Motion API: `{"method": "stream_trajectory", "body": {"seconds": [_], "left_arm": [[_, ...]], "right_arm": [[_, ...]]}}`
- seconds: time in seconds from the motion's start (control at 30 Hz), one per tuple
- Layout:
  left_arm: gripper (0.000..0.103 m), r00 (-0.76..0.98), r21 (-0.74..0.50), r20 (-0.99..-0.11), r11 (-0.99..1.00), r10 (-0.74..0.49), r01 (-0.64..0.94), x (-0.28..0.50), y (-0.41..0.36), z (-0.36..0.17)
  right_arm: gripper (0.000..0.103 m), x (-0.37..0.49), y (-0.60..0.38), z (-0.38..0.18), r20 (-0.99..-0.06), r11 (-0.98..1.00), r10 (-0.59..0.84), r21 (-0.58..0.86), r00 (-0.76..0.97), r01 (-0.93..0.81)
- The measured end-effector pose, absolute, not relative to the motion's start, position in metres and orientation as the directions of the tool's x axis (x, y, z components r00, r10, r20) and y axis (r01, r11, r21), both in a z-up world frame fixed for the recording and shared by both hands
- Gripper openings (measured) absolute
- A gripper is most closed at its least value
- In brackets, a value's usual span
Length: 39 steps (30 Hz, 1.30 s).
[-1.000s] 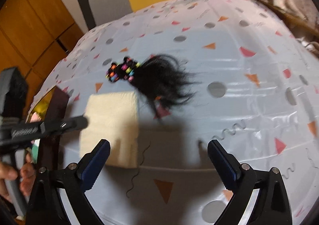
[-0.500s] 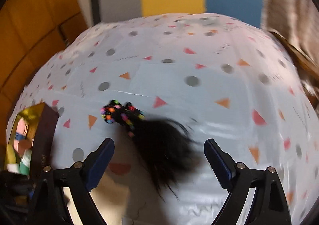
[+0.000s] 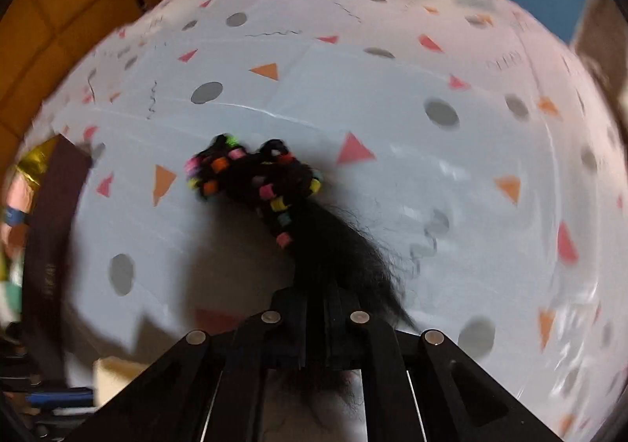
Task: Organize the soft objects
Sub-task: 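Lift the beige cloth with the left gripper while the right gripper grasps the beaded black hairpiece, then carry the beige cloth toward the tray with the left gripper while the right gripper holds the hairpiece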
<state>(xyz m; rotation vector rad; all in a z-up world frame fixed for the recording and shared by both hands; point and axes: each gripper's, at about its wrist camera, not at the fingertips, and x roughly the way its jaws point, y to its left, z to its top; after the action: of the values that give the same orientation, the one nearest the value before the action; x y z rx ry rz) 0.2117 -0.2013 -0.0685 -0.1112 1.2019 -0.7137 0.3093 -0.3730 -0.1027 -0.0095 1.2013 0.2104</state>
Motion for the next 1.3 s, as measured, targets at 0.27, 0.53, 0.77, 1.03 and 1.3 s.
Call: {"method": "stream_trajectory", "body": {"seconds": [0.27, 0.53, 0.77, 1.03, 1.3], "left_arm": [[0.009, 0.172, -0.461, -0.788, 0.752, -0.591, 0.471, 0.196, -0.206, -0.063], [0.008, 0.197, -0.44, -0.799, 0.775, -0.569, 0.454, 0.182, -0.201, -0.061], [0.008, 0.172, -0.49, -0.775, 0.749, -0.608, 0.446, 0.165, -0.205, -0.068], [0.031, 0.184, -0.524, -0.736, 0.72, -0.651, 0.454, 0.166, -0.217, -0.068], [0.019, 0.191, -0.542, -0.744, 0.746, -0.64, 0.388, 0.176, -0.211, -0.074]], "right_arm": [[0.006, 0.228, -0.414, -0.093, -0.917, 0.997, 0.07, 0.055, 0.392, -0.05], [0.006, 0.151, -0.41, -0.09, -0.917, 0.991, 0.124, 0.131, 0.379, -0.006], [0.005, 0.135, -0.355, -0.104, -0.909, 0.982, 0.191, 0.175, 0.37, -0.078], [0.005, 0.131, -0.366, -0.108, -0.891, 0.969, 0.247, 0.239, 0.381, -0.068], [0.004, 0.135, -0.369, -0.112, -0.886, 0.962, 0.269, 0.266, 0.378, -0.061]]}}
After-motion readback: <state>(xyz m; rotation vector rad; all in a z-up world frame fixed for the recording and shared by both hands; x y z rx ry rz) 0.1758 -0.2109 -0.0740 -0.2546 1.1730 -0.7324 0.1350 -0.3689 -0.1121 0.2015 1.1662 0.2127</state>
